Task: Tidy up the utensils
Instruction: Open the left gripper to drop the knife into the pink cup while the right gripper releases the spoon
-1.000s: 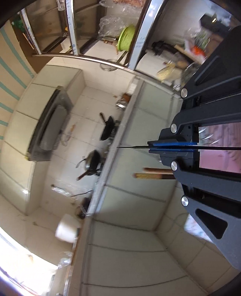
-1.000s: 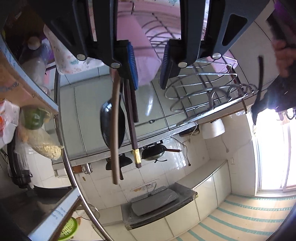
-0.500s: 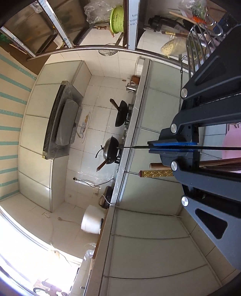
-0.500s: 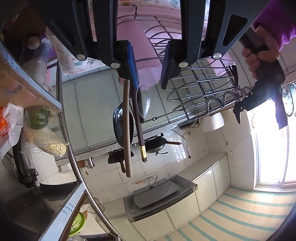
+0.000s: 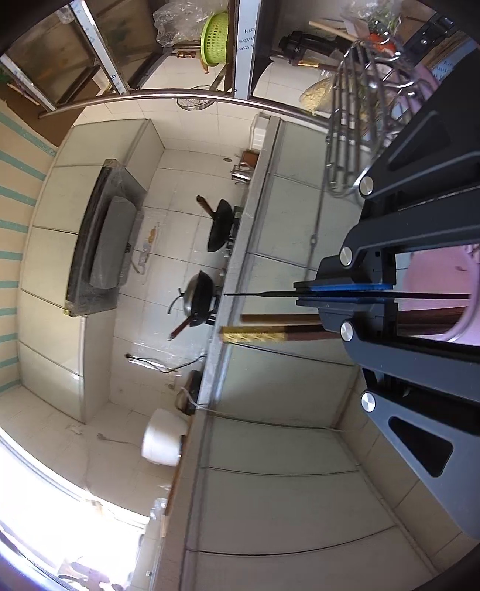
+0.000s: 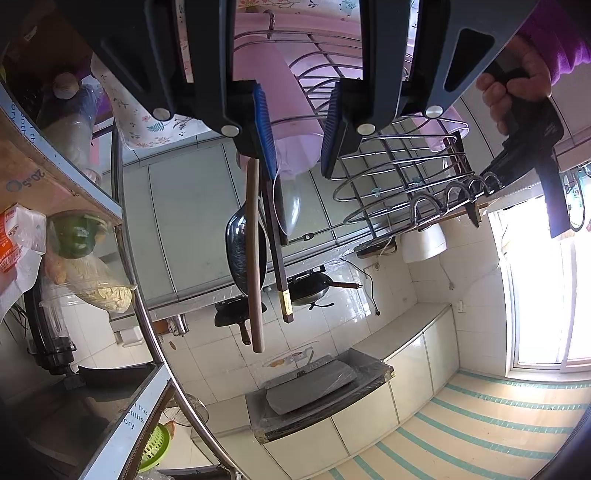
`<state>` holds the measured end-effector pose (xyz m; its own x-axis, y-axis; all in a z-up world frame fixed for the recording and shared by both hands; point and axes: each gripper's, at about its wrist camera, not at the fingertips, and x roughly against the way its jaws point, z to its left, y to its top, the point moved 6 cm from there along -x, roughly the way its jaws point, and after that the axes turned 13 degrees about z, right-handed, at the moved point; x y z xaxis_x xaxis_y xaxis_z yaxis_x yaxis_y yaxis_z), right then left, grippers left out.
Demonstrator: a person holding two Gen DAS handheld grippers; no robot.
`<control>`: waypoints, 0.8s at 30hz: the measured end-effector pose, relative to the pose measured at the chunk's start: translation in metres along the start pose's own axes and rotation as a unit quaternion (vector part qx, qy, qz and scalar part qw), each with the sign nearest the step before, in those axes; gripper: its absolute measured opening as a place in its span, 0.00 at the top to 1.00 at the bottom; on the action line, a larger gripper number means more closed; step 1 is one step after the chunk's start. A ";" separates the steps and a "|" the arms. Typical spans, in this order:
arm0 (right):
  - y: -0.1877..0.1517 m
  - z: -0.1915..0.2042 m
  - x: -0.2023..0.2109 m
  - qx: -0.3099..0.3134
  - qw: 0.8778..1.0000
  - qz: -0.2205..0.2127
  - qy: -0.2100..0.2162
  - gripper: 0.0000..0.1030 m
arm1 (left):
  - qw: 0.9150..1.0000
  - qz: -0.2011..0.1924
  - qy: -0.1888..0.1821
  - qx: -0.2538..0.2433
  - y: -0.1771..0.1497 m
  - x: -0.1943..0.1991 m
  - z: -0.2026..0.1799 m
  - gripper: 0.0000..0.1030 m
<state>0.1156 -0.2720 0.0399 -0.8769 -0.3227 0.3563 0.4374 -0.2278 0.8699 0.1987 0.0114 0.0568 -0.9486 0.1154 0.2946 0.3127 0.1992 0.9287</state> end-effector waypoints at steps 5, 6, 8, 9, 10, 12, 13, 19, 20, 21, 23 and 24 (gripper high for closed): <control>0.000 0.000 0.002 -0.003 1.000 0.007 -0.002 0.76 | 1.000 0.026 -0.007 0.001 -0.010 0.005 0.000 0.98; 0.000 0.001 0.003 -0.004 1.000 0.009 -0.002 0.75 | 0.999 0.032 -0.005 -0.003 -0.013 0.005 -0.001 0.98; -0.001 0.002 0.006 -0.003 1.000 0.013 -0.003 0.73 | 0.999 0.043 -0.005 -0.008 -0.017 0.005 -0.002 0.95; -0.002 0.003 0.007 -0.002 1.000 0.016 -0.003 0.71 | 0.999 0.051 -0.006 -0.009 -0.020 0.006 -0.002 0.93; -0.003 0.005 0.007 -0.001 1.000 0.021 -0.004 0.70 | 0.998 0.056 -0.008 -0.008 -0.021 0.006 -0.002 0.85; -0.006 0.007 0.008 0.001 1.000 0.029 -0.006 0.70 | 0.998 0.066 -0.014 -0.006 -0.024 0.009 -0.003 0.76; -0.007 0.007 0.009 0.002 0.999 0.032 -0.006 0.70 | 0.998 0.069 -0.014 -0.005 -0.025 0.011 -0.003 0.72; -0.019 0.015 0.013 0.004 0.998 0.064 -0.008 0.68 | 0.996 0.083 -0.019 0.005 -0.030 0.025 -0.001 0.65; -0.021 0.016 0.013 0.005 0.998 0.070 -0.008 0.67 | 0.996 0.088 -0.019 0.007 -0.032 0.028 0.000 0.64; -0.024 0.018 0.014 0.006 0.997 0.077 -0.008 0.63 | 0.995 0.093 -0.021 0.009 -0.035 0.031 0.000 0.64; -0.028 0.021 0.016 0.007 0.997 0.083 -0.007 0.58 | 0.995 0.101 -0.023 0.007 -0.037 0.034 -0.002 0.64; -0.030 0.023 0.018 0.008 0.996 0.085 -0.009 0.58 | 0.994 0.107 -0.023 0.003 -0.040 0.037 -0.004 0.64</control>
<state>0.0823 -0.2503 0.0280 -0.7937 -0.3389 0.5052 0.5769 -0.1559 0.8018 0.1506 0.0041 0.0315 -0.8576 0.1995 0.4740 0.5067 0.1706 0.8451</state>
